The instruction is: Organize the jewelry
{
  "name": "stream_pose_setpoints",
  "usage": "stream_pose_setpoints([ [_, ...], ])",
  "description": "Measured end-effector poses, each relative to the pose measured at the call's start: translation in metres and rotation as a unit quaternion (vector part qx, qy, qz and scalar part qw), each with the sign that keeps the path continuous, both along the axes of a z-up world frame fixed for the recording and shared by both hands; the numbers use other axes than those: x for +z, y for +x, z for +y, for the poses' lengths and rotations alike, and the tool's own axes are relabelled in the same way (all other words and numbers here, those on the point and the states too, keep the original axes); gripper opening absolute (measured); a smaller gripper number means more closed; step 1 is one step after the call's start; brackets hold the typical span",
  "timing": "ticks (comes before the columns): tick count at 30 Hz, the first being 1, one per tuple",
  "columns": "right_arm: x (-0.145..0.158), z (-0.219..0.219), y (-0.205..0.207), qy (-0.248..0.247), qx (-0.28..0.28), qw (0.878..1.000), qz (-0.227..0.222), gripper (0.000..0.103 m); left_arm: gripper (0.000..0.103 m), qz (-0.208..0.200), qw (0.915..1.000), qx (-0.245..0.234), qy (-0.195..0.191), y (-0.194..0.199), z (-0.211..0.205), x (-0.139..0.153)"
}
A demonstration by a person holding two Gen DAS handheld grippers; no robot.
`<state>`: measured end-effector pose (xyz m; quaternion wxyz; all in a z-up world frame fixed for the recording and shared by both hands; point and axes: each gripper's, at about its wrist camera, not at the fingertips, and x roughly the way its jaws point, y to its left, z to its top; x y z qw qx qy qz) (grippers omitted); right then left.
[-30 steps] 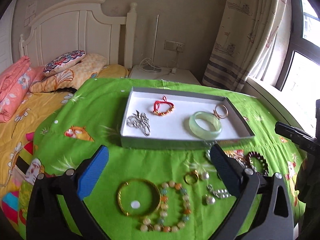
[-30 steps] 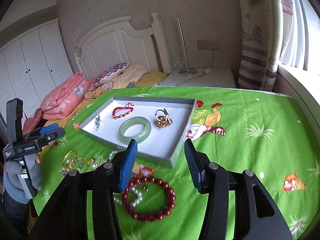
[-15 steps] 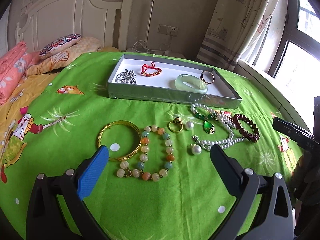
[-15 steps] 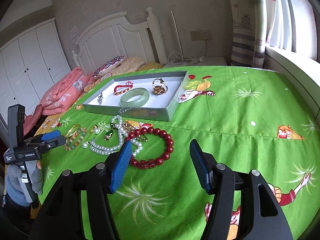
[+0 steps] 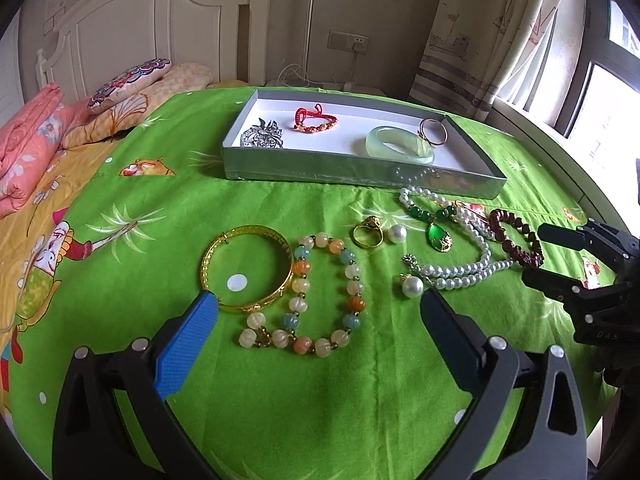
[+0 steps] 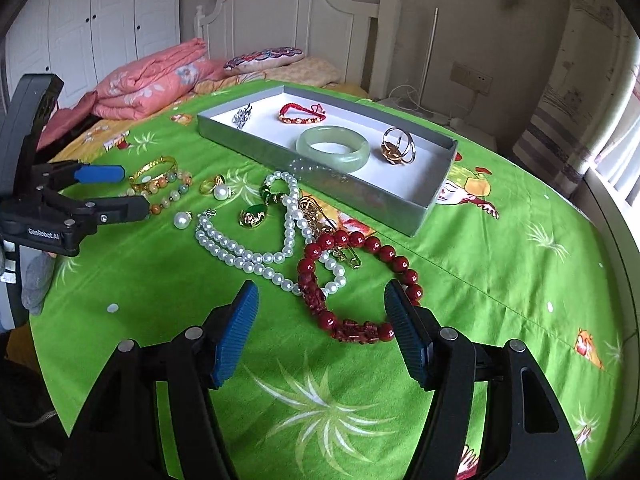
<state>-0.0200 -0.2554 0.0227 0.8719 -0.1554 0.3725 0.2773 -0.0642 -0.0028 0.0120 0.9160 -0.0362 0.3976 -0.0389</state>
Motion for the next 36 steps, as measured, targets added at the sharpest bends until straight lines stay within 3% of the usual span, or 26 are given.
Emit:
stream_pose_setpoints([
  [2,-0.006,0.002,0.008,-0.012,-0.001,1.0,0.014,0.061,0.1,0.003,1.0,0.0,0.001,0.001,0.0,-0.001],
  [5,-0.011,0.0,0.016,-0.002,0.006,0.999,0.042,0.046,0.1,0.003,1.0,-0.001,-0.001,0.001,0.0,-0.001],
  [6,-0.011,0.0,0.015,-0.001,0.008,0.999,0.041,0.038,0.1,0.003,1.0,-0.001,-0.002,0.001,0.0,-0.001],
  [7,-0.011,-0.001,0.014,-0.001,0.006,0.999,0.039,0.023,0.1,0.003,1.0,-0.001,-0.002,0.001,0.0,-0.001],
  [10,-0.007,-0.006,0.008,0.008,-0.003,1.0,0.025,0.012,0.1,0.004,1.0,-0.002,-0.004,0.0,0.001,-0.001],
  [13,0.002,-0.022,0.003,0.056,-0.019,0.998,0.016,0.012,0.1,0.001,0.9999,-0.005,-0.01,0.0,0.001,-0.001],
  [16,0.012,-0.046,0.0,0.133,-0.032,0.99,0.017,0.012,0.1,-0.015,0.9995,-0.007,-0.025,-0.005,0.005,0.003],
  [23,0.022,-0.095,-0.004,0.284,-0.058,0.957,0.012,0.012,0.1,-0.03,0.9983,-0.01,-0.049,-0.009,0.011,0.007],
  [26,0.022,-0.105,-0.002,0.301,-0.076,0.95,0.013,0.012,0.1,-0.027,0.9979,-0.005,-0.058,-0.007,0.014,0.006],
  [31,0.024,-0.1,-0.004,0.277,-0.088,0.957,0.004,0.012,0.097,-0.031,0.9948,0.009,-0.097,-0.007,0.03,0.01],
  [36,0.022,-0.104,-0.003,0.287,-0.088,0.954,0.01,0.012,0.064,-0.013,0.9941,0.016,-0.106,0.012,0.044,0.012],
])
